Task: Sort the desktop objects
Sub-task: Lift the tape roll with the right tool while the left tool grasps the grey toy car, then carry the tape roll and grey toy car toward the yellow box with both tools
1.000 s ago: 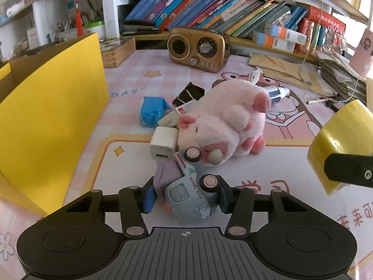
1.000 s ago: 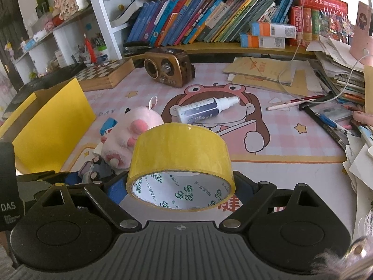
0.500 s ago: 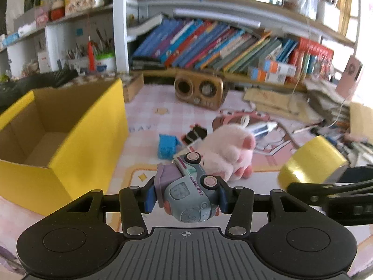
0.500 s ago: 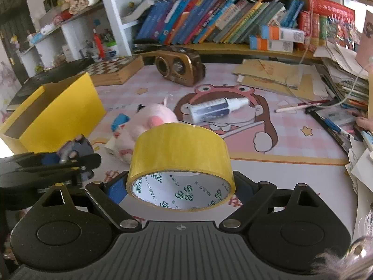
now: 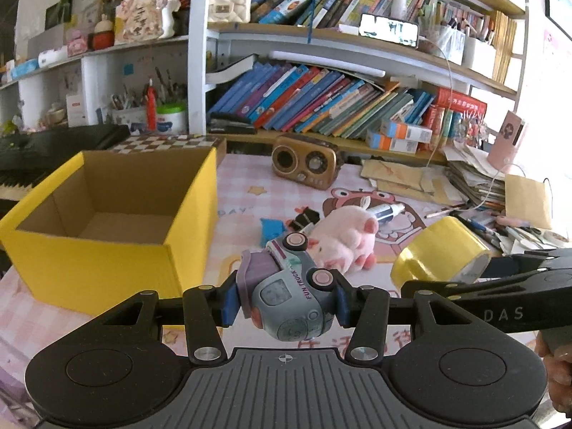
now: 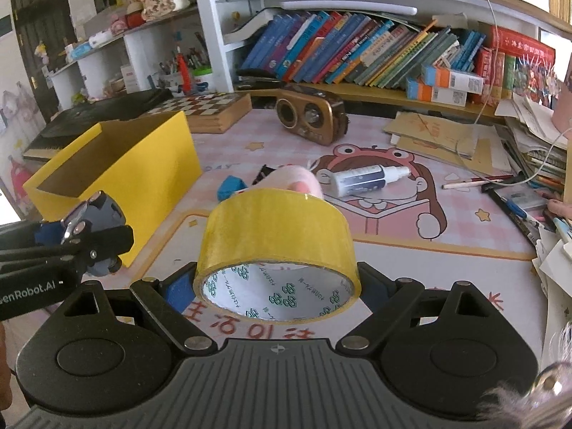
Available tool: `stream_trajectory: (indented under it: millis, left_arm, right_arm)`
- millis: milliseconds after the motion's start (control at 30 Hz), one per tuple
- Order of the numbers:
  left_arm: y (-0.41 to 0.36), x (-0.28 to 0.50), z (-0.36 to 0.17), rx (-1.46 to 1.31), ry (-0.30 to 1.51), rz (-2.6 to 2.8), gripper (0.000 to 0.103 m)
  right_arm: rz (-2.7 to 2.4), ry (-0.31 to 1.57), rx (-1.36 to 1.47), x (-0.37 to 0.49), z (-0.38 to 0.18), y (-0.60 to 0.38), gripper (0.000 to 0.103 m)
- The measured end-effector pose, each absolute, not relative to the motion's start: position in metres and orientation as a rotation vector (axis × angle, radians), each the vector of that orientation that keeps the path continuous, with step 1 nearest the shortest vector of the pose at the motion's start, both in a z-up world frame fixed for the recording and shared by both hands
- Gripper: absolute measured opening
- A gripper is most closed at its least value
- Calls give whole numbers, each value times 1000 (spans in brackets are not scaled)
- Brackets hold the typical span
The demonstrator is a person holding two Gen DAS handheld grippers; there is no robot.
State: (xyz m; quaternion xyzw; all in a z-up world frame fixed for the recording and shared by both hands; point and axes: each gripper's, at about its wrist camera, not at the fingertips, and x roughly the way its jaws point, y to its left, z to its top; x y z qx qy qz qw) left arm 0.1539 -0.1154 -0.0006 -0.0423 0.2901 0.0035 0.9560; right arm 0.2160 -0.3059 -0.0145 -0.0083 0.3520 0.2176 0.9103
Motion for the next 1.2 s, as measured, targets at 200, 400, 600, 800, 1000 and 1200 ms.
stream_trajectory:
  millis: [200, 400, 600, 800, 1000, 1200]
  left_arm:
    - [-96, 132, 0, -85, 578, -3, 50]
    - [-74, 110, 0, -83, 587, -17, 50]
    - [-51, 89, 1, -85, 593, -26, 50]
    - [-33, 69, 3, -74, 591, -47, 50]
    - [-19, 50, 1, -58, 594, -74, 50]
    - [-3, 31, -1, -51, 593, -80, 50]
  right_arm:
    - [438, 724, -17, 193, -11, -288, 90]
    - [437, 729, -16, 168, -8, -265, 90]
    - [433, 737, -13, 141, -7, -240, 90]
    - [422, 731, -10, 115, -7, -220, 90]
    - [399, 730, 6, 88, -9, -203, 90]
    - [395, 733, 14, 66, -13, -187, 90]
